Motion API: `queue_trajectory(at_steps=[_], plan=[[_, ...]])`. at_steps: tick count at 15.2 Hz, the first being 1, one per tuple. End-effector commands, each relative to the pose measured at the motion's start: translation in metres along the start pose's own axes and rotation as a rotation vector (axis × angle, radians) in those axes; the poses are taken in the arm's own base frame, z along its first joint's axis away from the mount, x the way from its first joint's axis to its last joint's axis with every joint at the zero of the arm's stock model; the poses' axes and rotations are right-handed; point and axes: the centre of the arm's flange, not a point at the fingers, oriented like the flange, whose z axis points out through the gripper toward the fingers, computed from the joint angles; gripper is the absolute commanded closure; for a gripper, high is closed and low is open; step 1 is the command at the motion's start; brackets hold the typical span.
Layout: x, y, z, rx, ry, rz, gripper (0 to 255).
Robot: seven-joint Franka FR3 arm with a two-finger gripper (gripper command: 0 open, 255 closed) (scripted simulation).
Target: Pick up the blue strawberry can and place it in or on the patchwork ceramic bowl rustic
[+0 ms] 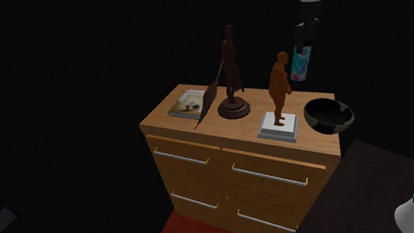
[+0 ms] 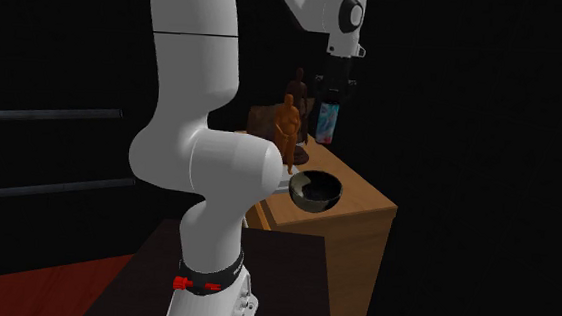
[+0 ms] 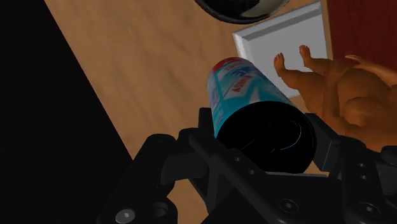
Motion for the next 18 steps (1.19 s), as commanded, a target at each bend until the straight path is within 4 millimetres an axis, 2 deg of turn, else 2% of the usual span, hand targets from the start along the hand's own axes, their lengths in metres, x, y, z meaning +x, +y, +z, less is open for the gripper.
queue_trajectory(at_steps=[1, 9, 10, 18], plan=[[-0.023, -0.006, -0.006, 0.0, 0.0, 0.0, 255], [-0.123, -0.028, -0.032, 0.0, 0.0, 0.0, 255], [-0.142, -0.032, -0.038, 0.0, 0.0, 0.0, 255], [-0.143, -0.029, 0.005, 0.0, 0.0, 0.0, 255]])
